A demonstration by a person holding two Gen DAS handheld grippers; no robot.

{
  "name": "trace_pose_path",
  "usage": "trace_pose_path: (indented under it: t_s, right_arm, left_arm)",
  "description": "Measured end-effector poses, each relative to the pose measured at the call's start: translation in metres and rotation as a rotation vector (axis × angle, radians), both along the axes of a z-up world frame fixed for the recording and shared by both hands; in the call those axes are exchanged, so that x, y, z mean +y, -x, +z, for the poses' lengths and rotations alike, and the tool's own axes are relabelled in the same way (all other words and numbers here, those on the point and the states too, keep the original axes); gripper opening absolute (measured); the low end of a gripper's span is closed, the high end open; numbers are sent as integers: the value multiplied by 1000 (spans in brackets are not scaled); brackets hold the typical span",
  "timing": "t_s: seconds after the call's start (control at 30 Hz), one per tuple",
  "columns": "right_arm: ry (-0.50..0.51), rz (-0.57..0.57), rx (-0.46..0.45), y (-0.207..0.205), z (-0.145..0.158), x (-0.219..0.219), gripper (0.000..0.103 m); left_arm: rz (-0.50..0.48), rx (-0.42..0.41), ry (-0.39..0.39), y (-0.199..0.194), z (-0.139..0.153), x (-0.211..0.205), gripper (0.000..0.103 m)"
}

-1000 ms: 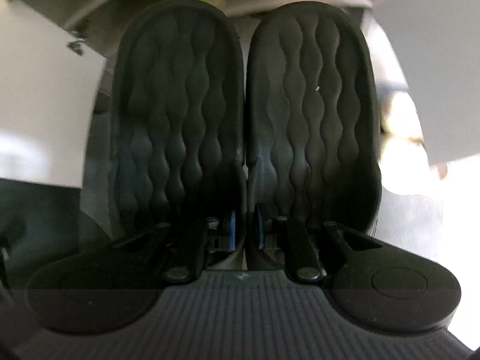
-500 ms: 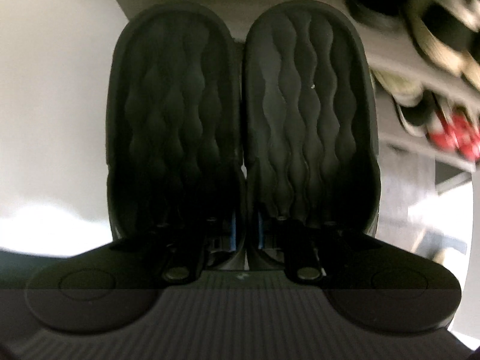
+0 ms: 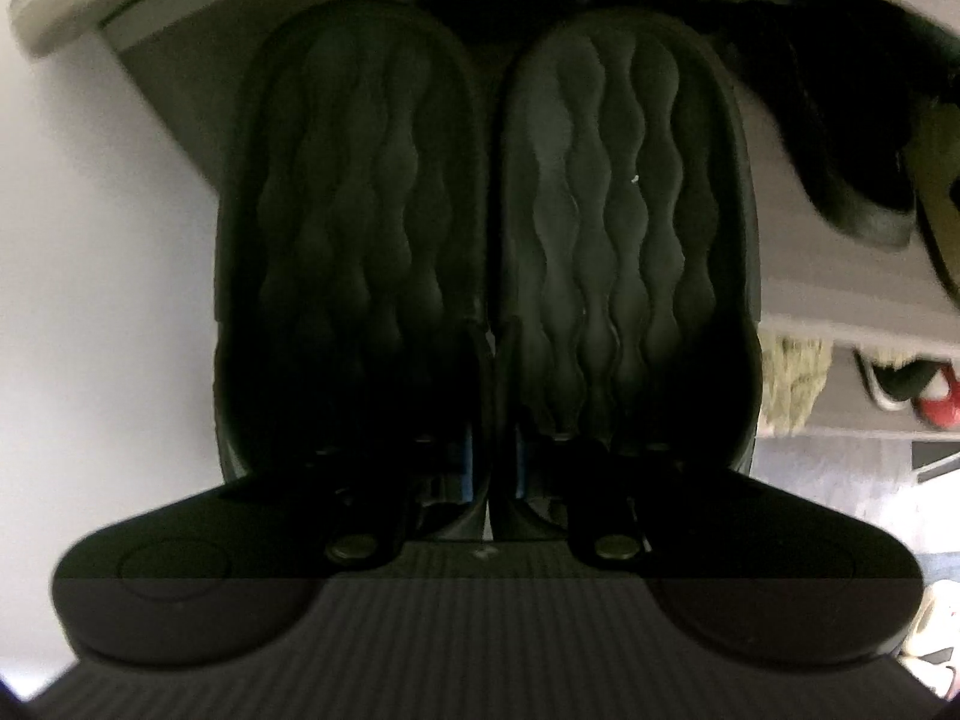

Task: Organize scattered shoes
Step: 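Push the held black slides onto a lower cabinet shelf with the right tool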

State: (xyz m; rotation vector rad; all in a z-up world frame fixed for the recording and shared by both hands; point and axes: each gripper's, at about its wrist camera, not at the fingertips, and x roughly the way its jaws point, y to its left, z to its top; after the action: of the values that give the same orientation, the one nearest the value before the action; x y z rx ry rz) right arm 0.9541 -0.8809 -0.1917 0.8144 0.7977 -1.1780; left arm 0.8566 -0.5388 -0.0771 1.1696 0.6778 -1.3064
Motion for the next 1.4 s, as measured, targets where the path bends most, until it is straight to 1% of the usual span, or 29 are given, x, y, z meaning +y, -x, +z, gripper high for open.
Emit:
trace_pose_path:
  t_s: [0.07, 0.17, 0.2, 0.3, 0.37, 0.4, 0.43, 0.5, 0.57, 0.6, 0.73, 0.8, 0.87, 0.9, 0.93, 1.03, 1.1, 1.17, 1.27, 1.37, 1.4]
  right_arm:
    - [11, -9, -2, 1, 0, -12, 16]
    - [28, -11, -10, 3, -1, -32, 16]
    - [34, -11, -15, 4, -2, -39, 16]
    - [50, -17, -17, 7, -5, -48, 16]
    - [72, -18, -14, 13, -8, -46, 16]
    - [78, -16, -11, 15, -9, -45, 16]
    - [88, -14, -10, 16, -11, -45, 16]
    - [109, -10, -9, 21, -15, -45, 16]
    - [110, 1, -21, 31, -17, -48, 16]
    - [109, 10, -21, 33, -17, -48, 16]
    - [73, 82, -26, 51, -19, -64, 16]
    - [45, 77, -49, 61, -19, -70, 16]
    - [19, 74, -64, 70, -20, -78, 17]
    - [3, 72, -62, 74, -20, -83, 17]
    - [-7, 77, -60, 77, -21, -87, 17]
    - [-23, 85, -63, 86, -24, -93, 17]
    - [-29, 87, -67, 94, -27, -100, 17]
    - [-35, 90, -68, 100, -29, -100, 17]
    - [-43, 98, -69, 113, -34, -105, 18]
    - [-51, 102, -68, 124, -37, -108, 19]
    - [-54, 102, -67, 111, -43, -118, 19]
  left_arm:
    - [-26, 2, 21, 4, -14, -16, 94]
    - [-55, 15, 64, 4, -24, -35, 94]
    - [-51, 8, 77, 3, -32, -49, 94]
    - [-20, 23, 113, 0, -48, -77, 94]
    - [-22, -6, 143, 1, -55, -92, 94]
    - [-9, -26, 173, 0, -60, -106, 94]
    - [10, -21, 191, -2, -63, -115, 94]
    - [46, 27, 222, -7, -77, -135, 94]
    - [52, 11, 237, -6, -89, -144, 94]
    - [54, 3, 245, -5, -95, -149, 94]
    - [-70, -13, 344, 8, -108, -143, 94]
    - [-115, -55, 359, 17, -115, -143, 94]
    - [-133, -35, 361, 23, -117, -146, 93]
    - [-140, -23, 370, 25, -116, -148, 93]
    - [-147, -32, 393, 30, -114, -148, 93]
    - [-155, -46, 448, 38, -114, -149, 94]
    - [-169, -81, 435, 46, -122, -156, 94]
    - [-167, -94, 425, 49, -125, -163, 93]
    - [-134, -90, 432, 44, -129, -173, 94]
    - [-89, -87, 448, 37, -130, -179, 92]
    - [-84, -87, 451, 36, -129, -181, 90]
